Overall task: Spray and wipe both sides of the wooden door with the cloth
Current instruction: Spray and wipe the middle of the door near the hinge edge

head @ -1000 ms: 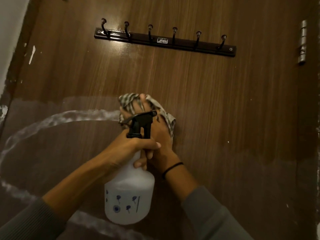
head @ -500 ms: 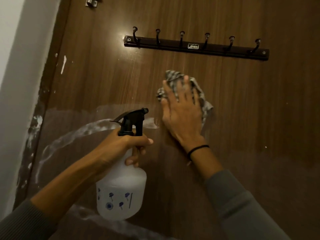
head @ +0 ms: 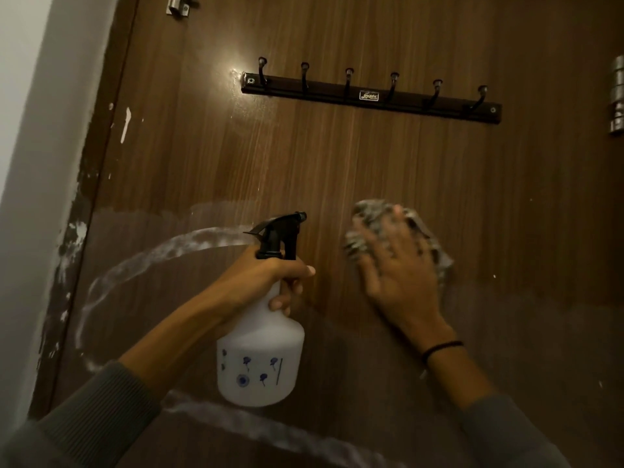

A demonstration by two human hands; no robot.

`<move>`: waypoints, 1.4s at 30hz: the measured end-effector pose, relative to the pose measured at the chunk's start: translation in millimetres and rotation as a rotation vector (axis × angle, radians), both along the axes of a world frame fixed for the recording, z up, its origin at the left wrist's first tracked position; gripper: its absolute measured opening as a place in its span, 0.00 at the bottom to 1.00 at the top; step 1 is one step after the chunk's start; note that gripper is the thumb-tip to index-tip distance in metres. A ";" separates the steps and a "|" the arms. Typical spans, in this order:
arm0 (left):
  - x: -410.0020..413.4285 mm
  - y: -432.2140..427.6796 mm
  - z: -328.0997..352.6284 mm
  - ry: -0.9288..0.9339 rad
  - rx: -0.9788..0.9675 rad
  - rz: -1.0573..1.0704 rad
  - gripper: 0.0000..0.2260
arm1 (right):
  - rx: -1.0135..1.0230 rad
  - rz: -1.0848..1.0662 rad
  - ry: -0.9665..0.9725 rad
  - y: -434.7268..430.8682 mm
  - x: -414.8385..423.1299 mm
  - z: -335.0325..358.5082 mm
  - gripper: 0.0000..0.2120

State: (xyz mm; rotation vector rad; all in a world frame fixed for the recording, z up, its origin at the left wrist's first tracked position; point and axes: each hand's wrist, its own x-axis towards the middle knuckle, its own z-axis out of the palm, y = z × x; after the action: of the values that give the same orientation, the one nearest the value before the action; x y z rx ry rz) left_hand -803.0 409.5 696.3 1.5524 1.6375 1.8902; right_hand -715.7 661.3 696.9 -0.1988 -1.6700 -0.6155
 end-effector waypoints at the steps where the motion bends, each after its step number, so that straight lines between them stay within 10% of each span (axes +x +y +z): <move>1: 1.2 1.7 0.2 0.006 -0.006 0.003 0.08 | -0.064 -0.021 0.060 12.5 14.5 4.6 0.25; 10: 11.7 25.1 -7.8 0.006 -0.032 -0.029 0.08 | -0.400 -0.070 0.457 26.3 30.4 -13.2 0.25; 17: 77.1 102.7 5.3 0.009 -0.102 -0.165 0.07 | 0.100 0.029 -0.108 45.7 55.3 -45.3 0.24; 28: 125.3 188.7 -0.9 0.080 -0.164 -0.257 0.08 | -0.451 -0.021 0.416 183.5 186.8 9.4 0.24; 42: 147.0 231.9 -16.6 0.052 -0.181 -0.193 0.07 | -0.594 -0.008 0.475 191.0 193.0 -95.6 0.26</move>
State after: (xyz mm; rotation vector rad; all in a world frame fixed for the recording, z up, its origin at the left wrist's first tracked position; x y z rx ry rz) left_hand -656.1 641.5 679.6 1.6304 1.5675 1.5717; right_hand -522.7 852.3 601.3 -0.7213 -1.3434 -0.0447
